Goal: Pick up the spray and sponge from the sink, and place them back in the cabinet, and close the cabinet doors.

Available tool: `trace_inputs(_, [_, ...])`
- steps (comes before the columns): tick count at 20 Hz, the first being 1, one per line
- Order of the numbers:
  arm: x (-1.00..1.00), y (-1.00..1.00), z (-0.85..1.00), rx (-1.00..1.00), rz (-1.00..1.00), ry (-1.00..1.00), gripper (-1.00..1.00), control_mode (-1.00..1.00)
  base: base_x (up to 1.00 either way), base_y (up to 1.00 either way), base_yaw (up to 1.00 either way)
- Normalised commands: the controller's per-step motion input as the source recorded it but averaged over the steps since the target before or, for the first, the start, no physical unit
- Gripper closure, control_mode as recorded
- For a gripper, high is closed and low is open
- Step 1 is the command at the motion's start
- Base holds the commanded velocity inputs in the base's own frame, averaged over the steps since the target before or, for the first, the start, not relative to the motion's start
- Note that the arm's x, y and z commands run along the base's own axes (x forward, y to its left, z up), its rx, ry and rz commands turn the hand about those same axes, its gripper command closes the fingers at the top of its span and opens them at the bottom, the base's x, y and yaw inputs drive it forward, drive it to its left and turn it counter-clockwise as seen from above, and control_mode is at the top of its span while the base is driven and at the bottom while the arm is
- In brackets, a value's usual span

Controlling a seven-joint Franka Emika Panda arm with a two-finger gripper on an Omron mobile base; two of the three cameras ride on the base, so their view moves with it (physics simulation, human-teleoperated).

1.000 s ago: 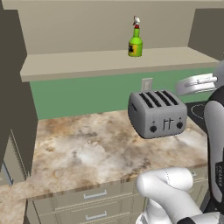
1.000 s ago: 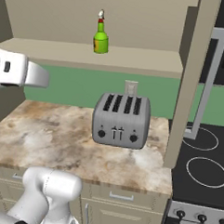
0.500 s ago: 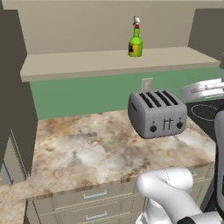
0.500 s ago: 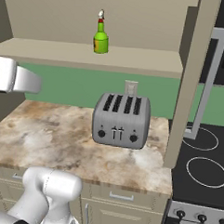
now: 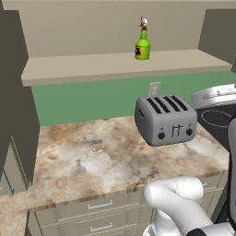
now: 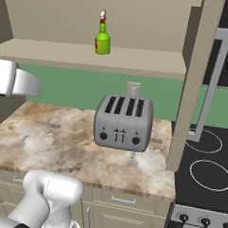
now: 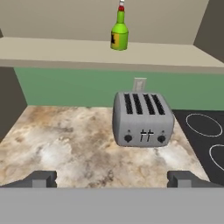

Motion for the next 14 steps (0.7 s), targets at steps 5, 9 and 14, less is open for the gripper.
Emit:
trace_inputs(5, [-0.08,0.0,-0.06,0.03,0.0,0.0,-1.0,-1.0,0.0,0.0,0.0])
trace_inputs(9, [-0.02,0.0,-0.03,0.02,0.0,0.01,-1.0,-1.0,0.0,0.0,0.0])
trace_inputs(14, [0.0,0.0,0.0,0.0,0.0,0.0,-1.0,1.0,-0.01,0.0,0.0])
